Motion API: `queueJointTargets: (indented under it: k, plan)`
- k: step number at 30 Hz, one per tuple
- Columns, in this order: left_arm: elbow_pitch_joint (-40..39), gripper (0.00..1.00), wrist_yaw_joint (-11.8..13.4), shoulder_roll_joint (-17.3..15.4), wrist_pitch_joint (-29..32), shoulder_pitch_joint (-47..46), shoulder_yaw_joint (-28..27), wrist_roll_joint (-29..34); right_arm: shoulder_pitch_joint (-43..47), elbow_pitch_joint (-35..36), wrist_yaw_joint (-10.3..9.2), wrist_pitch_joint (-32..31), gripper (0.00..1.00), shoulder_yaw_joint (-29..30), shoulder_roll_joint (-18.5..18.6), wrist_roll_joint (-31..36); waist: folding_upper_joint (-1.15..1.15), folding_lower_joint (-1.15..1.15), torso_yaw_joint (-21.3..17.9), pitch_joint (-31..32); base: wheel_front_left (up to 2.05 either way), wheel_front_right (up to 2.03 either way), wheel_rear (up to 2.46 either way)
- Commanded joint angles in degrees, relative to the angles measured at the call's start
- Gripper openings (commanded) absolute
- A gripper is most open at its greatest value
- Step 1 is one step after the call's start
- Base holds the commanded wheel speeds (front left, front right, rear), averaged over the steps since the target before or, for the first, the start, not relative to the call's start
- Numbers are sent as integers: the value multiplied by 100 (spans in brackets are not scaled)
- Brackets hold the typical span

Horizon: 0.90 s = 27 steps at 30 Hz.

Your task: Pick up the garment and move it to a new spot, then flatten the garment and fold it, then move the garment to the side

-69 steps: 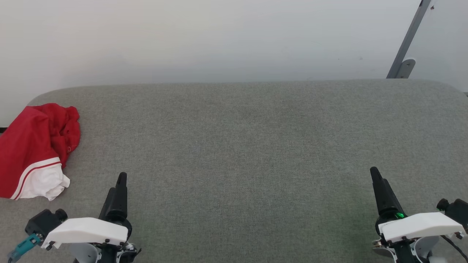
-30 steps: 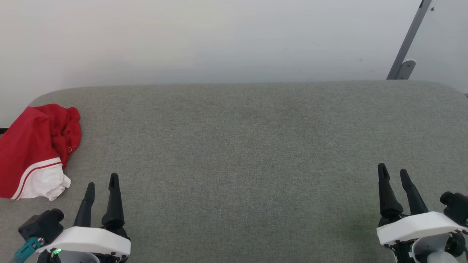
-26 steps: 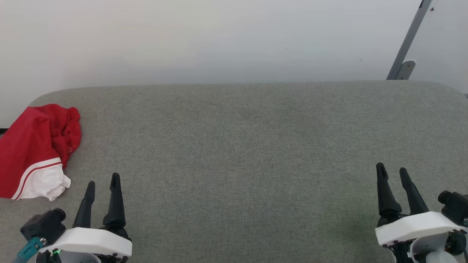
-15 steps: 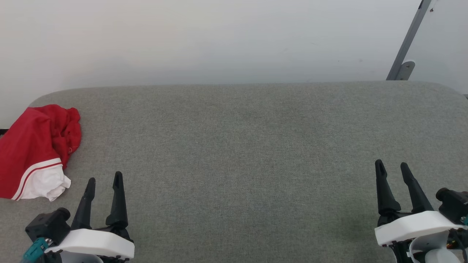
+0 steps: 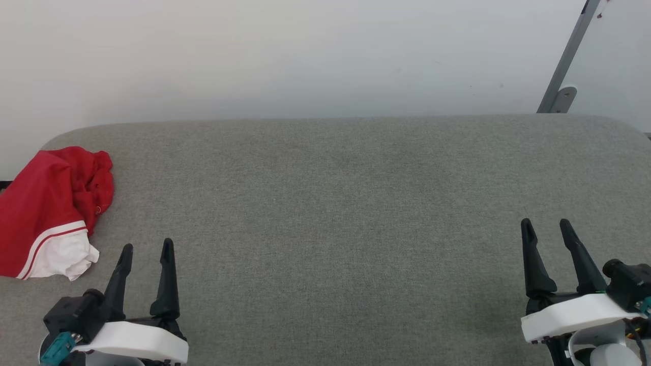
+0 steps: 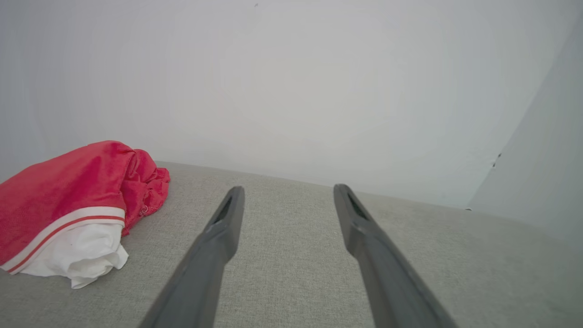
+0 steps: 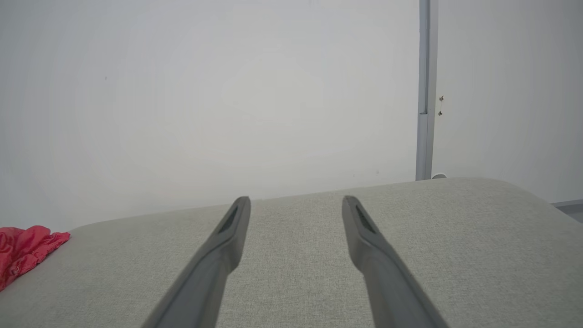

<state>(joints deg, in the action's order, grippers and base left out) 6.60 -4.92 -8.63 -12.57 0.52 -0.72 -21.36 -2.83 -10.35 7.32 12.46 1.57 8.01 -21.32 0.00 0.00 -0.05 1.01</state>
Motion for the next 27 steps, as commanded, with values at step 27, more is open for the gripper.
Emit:
queueJointTargets:
  k: [27]
  plan:
    - [128,100,-217,8,-272,77,-40,886,176,294,30,281,100,1,31,998,0,0,35,58,0,0,0]
